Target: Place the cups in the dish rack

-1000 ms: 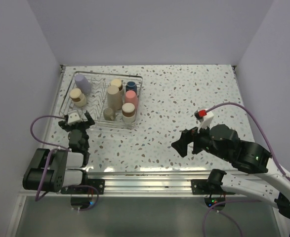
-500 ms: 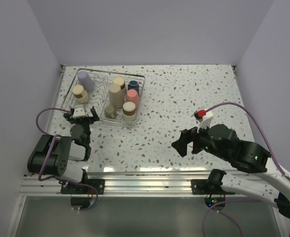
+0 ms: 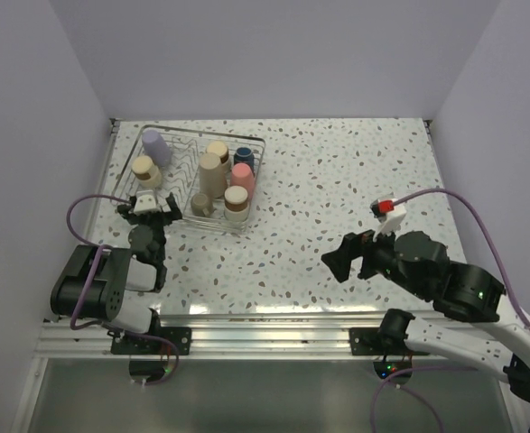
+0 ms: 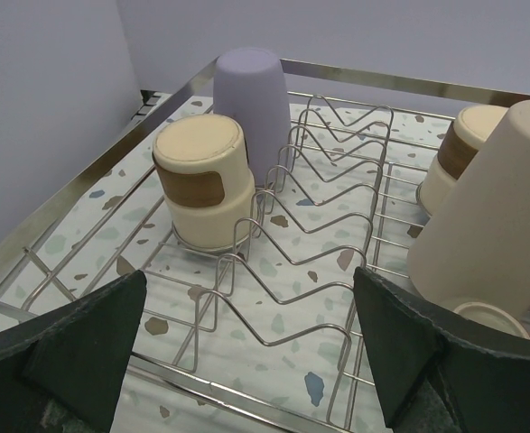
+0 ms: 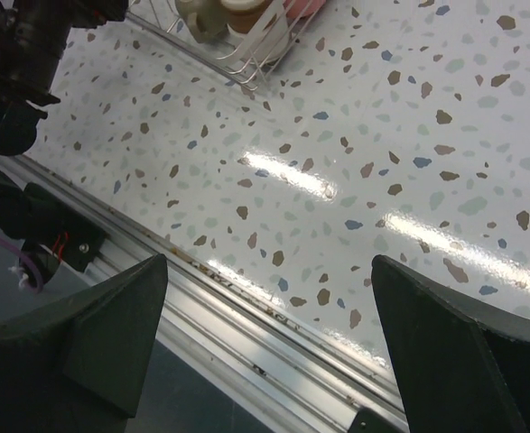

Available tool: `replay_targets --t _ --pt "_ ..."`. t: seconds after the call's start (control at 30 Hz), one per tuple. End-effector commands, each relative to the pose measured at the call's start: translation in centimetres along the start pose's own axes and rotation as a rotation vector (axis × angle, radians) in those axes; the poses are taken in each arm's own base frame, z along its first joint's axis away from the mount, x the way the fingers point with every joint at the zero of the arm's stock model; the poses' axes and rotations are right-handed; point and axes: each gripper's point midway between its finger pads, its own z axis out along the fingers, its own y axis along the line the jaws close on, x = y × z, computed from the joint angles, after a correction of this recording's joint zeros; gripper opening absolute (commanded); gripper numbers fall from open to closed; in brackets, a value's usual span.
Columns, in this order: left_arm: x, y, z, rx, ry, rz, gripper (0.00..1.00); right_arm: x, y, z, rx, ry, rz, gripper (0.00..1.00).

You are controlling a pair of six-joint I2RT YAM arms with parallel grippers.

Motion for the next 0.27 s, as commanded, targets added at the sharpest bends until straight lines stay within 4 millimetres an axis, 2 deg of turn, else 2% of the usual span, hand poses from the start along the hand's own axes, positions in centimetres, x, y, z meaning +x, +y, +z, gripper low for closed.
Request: replay_targets --t 0.0,0.23 --pt "1.59 -0.01 -0.16 0.01 0.056 0.058 1.0 -1.32 -0.71 -0.79 0.026 -0.079 0.052 0.99" --pt "1.57 -0.03 -0.13 0.01 0.056 0.056 1.0 -1.54 -1.56 -1.56 0.04 -0.127 0.095 0.99"
